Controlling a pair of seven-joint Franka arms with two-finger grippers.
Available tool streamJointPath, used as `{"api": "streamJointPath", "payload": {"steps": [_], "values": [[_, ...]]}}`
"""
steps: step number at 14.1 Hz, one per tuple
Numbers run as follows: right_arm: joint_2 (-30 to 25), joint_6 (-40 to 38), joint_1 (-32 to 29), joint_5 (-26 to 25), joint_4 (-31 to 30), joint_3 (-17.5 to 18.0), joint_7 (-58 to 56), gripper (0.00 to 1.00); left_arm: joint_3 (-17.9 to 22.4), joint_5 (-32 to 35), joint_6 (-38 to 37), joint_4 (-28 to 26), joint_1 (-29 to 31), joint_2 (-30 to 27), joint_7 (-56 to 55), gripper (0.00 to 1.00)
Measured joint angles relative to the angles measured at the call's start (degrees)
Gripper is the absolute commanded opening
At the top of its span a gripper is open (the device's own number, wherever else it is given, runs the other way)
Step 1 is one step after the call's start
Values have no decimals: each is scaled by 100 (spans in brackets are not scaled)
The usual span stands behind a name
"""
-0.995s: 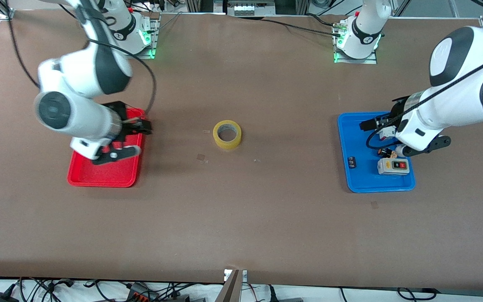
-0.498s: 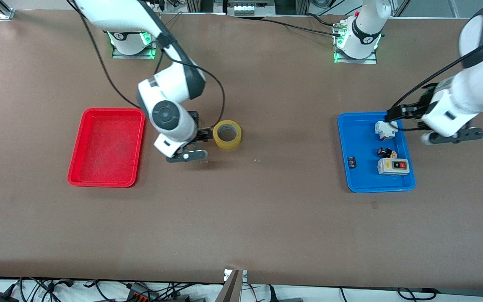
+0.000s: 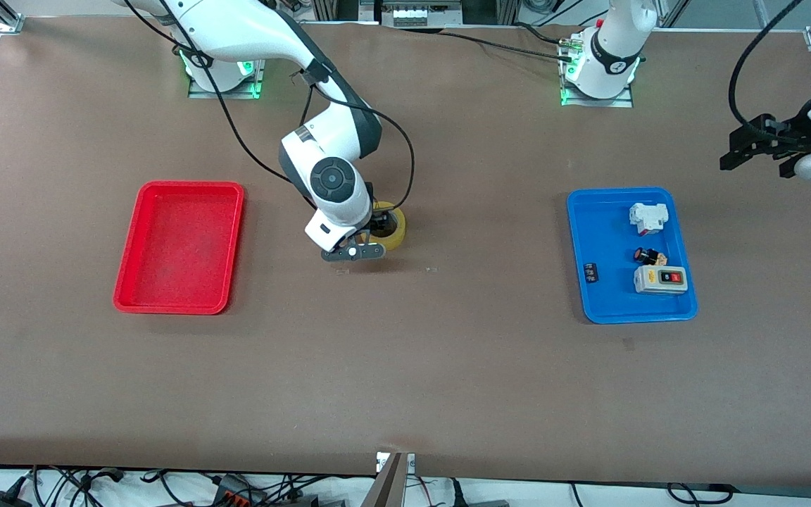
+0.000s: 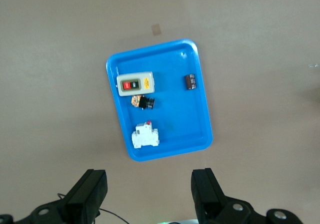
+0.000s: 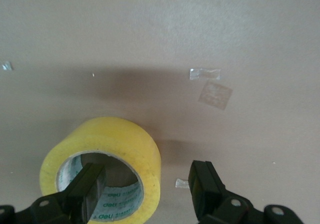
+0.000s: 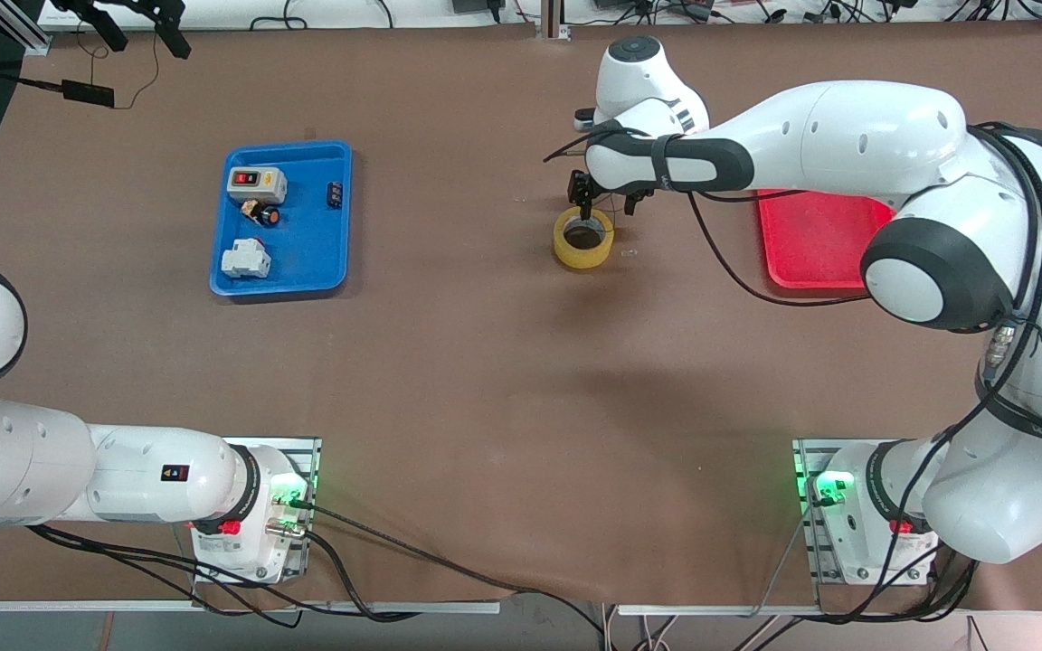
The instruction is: Place and move tape with both arms
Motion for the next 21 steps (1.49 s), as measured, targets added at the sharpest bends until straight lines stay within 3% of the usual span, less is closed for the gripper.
{"api": "streamJointPath", "payload": {"steps": [3,4,7,8,12,17,21], "values": [[88,-41,31,0,0,0,0,95,-29,5,216,97,28,32,2,100],[112,-49,34,0,-1,0,0,86,-46,5,187,117,61,43,2,100],[175,-54,74,0,-1,0,0,33,-62,4,-62,117,131,63,2,100],[179,-61,89,0,-1,0,0,22,-66,4,-86,117,146,72,2,100],[160,-141,85,0,21,-20,6,0,-71,4,-62,116,202,81,18,100],[-267,-770,-249,43,183,-156,28,0,-89,4,-58,117,209,116,39,100],[-925,-1414,-1670,36,13,-214,-899,0,-101,4,-44,119,229,142,44,100]]}}
